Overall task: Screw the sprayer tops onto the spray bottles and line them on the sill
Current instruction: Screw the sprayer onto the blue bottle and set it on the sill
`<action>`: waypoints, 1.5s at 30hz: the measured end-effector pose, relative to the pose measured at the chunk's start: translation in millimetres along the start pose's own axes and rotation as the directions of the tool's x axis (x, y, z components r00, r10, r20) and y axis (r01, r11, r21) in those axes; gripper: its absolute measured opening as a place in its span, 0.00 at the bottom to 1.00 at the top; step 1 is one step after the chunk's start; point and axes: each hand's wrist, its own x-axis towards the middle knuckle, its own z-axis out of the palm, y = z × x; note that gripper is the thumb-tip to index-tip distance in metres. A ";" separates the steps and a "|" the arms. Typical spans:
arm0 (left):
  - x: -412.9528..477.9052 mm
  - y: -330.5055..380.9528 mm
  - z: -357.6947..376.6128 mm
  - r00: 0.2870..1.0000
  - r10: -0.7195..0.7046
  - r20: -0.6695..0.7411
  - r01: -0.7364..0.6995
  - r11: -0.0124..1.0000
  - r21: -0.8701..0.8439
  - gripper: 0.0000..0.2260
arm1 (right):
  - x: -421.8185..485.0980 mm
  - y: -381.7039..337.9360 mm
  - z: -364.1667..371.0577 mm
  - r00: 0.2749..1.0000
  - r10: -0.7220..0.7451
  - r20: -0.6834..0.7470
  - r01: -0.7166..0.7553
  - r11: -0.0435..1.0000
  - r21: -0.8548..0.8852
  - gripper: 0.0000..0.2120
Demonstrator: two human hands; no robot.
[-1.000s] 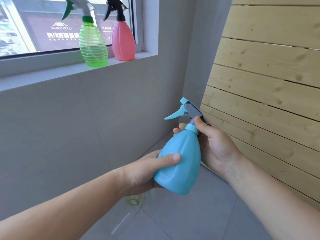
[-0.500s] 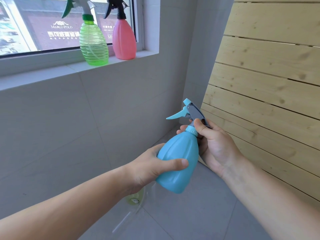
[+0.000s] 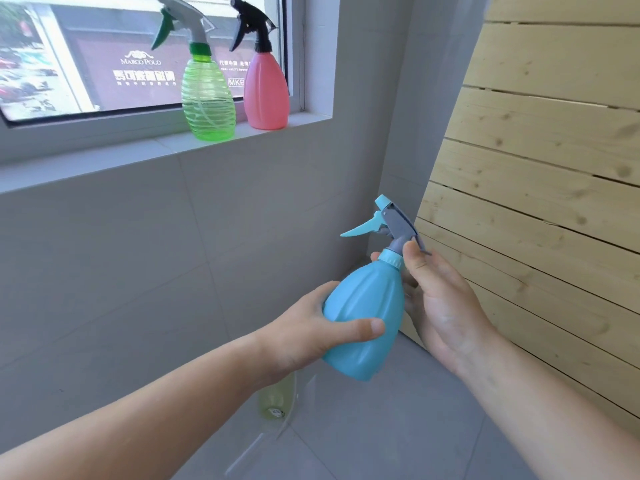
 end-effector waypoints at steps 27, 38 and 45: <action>-43.1 119.7 -195.9 0.735 0.454 -0.503 -0.342 0.889 0.303 0.21 | 86.8 -53.4 213.9 0.840 -0.342 0.421 0.492 0.807 -0.327 0.31; -43.6 129.4 -281.7 0.705 0.405 -0.582 -0.185 0.897 0.401 0.20 | 136.1 -32.9 304.8 0.816 -0.439 0.376 0.570 0.720 -0.396 0.31; -30.4 127.1 -298.0 0.670 0.370 -0.644 -0.169 0.920 0.353 0.18 | 155.2 -19.9 321.8 0.830 -0.444 0.336 0.556 0.697 -0.453 0.29</action>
